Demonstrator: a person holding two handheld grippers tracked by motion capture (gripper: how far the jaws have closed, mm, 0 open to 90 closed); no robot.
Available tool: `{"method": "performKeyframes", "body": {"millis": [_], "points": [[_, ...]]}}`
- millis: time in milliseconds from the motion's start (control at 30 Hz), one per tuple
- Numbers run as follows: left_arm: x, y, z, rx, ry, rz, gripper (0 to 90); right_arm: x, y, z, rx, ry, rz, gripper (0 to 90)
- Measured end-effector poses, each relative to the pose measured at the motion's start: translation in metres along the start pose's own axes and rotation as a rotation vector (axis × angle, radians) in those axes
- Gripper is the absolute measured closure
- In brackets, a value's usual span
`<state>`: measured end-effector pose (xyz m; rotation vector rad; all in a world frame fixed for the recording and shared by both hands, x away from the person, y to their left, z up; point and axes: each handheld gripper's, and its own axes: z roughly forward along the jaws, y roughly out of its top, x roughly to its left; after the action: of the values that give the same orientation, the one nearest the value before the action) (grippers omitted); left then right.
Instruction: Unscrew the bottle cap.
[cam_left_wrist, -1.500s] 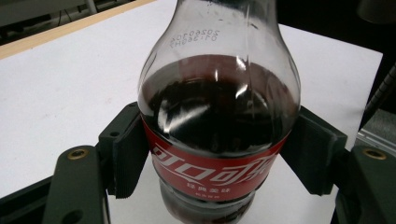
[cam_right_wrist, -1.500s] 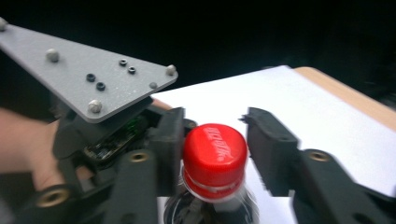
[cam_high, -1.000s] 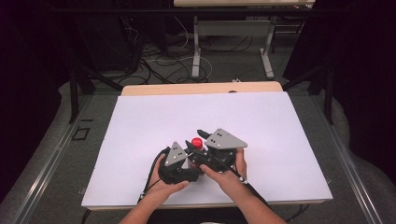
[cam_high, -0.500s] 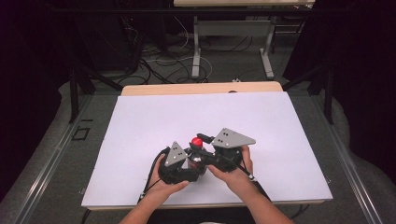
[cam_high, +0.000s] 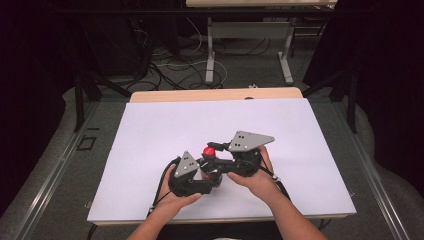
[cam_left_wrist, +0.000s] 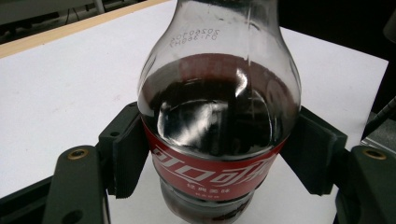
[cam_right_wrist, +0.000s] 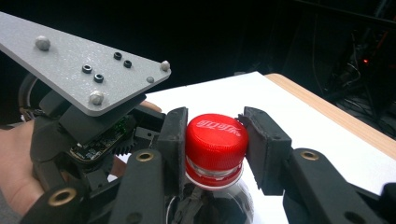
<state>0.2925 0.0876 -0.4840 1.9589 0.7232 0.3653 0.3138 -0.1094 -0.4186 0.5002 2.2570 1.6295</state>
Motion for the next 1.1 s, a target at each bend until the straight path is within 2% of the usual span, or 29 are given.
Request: {"method": "performKeyframes", "body": {"millis": [200,233,367,467,500,633,667,700,833,1067,1100], "points": [[-0.001,0.0,0.001,0.005,0.007,-0.002,30.2,0.002,-0.001,0.0,0.004,-0.016,0.007,60.2],[-0.001,0.0,0.001,0.004,0.007,-0.005,30.2,0.003,-0.001,0.0,-0.005,-0.026,0.008,59.0],[0.0,0.0,0.001,0.004,0.009,-0.004,30.2,0.007,-0.002,-0.001,-0.014,-0.017,0.032,49.8],[0.0,0.0,0.001,0.005,0.014,-0.006,30.2,0.01,-0.001,-0.003,-0.009,-0.043,0.033,46.7],[0.0,0.0,0.001,0.005,0.014,-0.012,30.2,0.012,0.0,-0.003,-0.024,-0.051,0.038,45.2],[0.0,0.0,0.001,0.01,0.022,0.0,30.2,0.019,0.003,-0.002,-0.022,-0.144,0.066,43.9],[0.0,0.0,0.001,0.012,0.02,-0.001,30.2,0.023,0.004,0.0,-0.033,-0.205,0.086,43.9],[0.0,0.0,0.001,0.011,0.02,0.001,30.2,0.023,0.004,0.0,-0.033,-0.205,0.086,43.9],[-0.002,-0.001,0.002,0.01,0.022,-0.007,30.2,0.027,0.003,0.008,-0.043,-0.282,0.092,43.9],[-0.002,-0.001,0.002,0.011,0.025,-0.004,30.2,0.031,0.0,0.02,-0.026,-0.353,0.084,47.2],[-0.002,-0.001,0.002,0.01,0.025,-0.007,30.2,0.032,0.0,0.019,-0.025,-0.353,0.096,47.7]]}}
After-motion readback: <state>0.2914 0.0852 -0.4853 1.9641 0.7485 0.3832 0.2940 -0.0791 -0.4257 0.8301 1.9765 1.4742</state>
